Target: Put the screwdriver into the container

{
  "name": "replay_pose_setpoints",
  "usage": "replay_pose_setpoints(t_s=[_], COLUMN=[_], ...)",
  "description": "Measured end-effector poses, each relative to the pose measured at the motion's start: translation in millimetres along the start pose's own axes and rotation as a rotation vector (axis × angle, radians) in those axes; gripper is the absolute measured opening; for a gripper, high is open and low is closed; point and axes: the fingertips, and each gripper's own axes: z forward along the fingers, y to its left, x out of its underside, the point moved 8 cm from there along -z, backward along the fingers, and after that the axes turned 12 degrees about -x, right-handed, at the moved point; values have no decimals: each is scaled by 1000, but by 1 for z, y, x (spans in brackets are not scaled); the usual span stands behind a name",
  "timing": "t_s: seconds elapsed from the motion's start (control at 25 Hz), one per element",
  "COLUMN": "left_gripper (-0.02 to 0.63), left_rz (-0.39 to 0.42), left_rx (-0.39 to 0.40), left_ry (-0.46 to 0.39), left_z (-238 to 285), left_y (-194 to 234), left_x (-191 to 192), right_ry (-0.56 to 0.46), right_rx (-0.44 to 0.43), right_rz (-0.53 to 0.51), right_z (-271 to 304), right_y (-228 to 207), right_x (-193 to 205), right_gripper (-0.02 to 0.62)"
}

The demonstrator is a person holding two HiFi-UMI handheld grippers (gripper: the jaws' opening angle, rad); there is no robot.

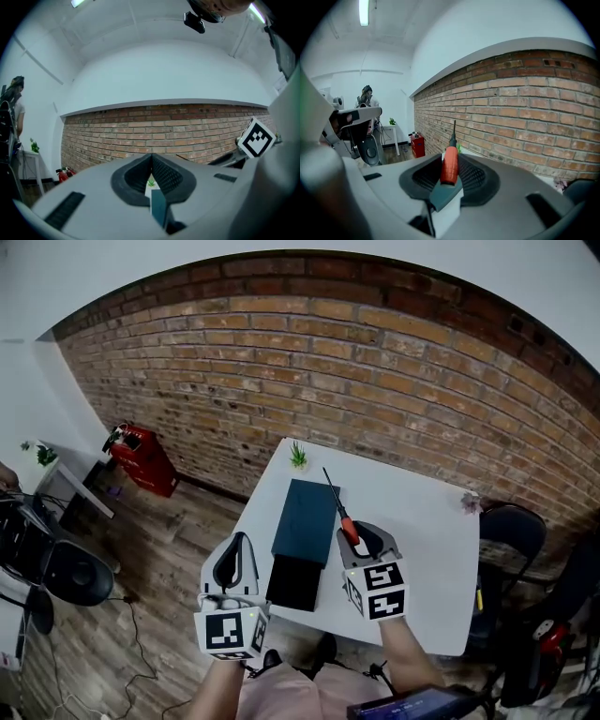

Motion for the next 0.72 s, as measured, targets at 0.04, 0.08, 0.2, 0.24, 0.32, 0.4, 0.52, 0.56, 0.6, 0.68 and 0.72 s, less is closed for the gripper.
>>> replay_pose_setpoints(t_s=[0.04, 0.08, 0.2, 0.24, 0.32, 0.4, 0.52, 0.56, 0.6, 0.68, 0.72], left_gripper=[12, 12, 12, 12, 12, 12, 12, 12, 12, 12, 12], left_rz=[-7, -16, -17, -16, -22, -31, -41, -43, -45, -47, -47], left_rx=[4, 9, 30, 37, 56, 76, 105, 114, 124, 144, 156], left_ry=[1, 1, 13, 20, 25, 30, 47, 52, 58, 74, 85], left_z=[-1, -3, -9, -11, -15, -18, -24, -26, -28, -32, -35], left_y=[7, 14, 34, 39, 46, 51, 58, 59, 61, 62, 63], left_x=[-1, -1, 6, 9, 13, 15, 22, 24, 27, 33, 37], right_ry=[4, 9, 31, 40, 59, 76, 100, 109, 119, 142, 155], right_rx=[3, 7, 17, 20, 28, 39, 53, 56, 58, 62, 63], right_rz=[2, 4, 9, 11, 18, 27, 43, 48, 53, 68, 79], right_z=[3, 5, 10, 11, 10, 9, 8, 8, 8, 10, 10], right_y=[7, 15, 39, 46, 58, 69, 84, 89, 94, 103, 109], right_x=[0, 1, 8, 12, 19, 25, 38, 42, 47, 58, 66], right_gripper=[110, 110, 110, 110, 110, 110, 110, 110, 110, 110, 110])
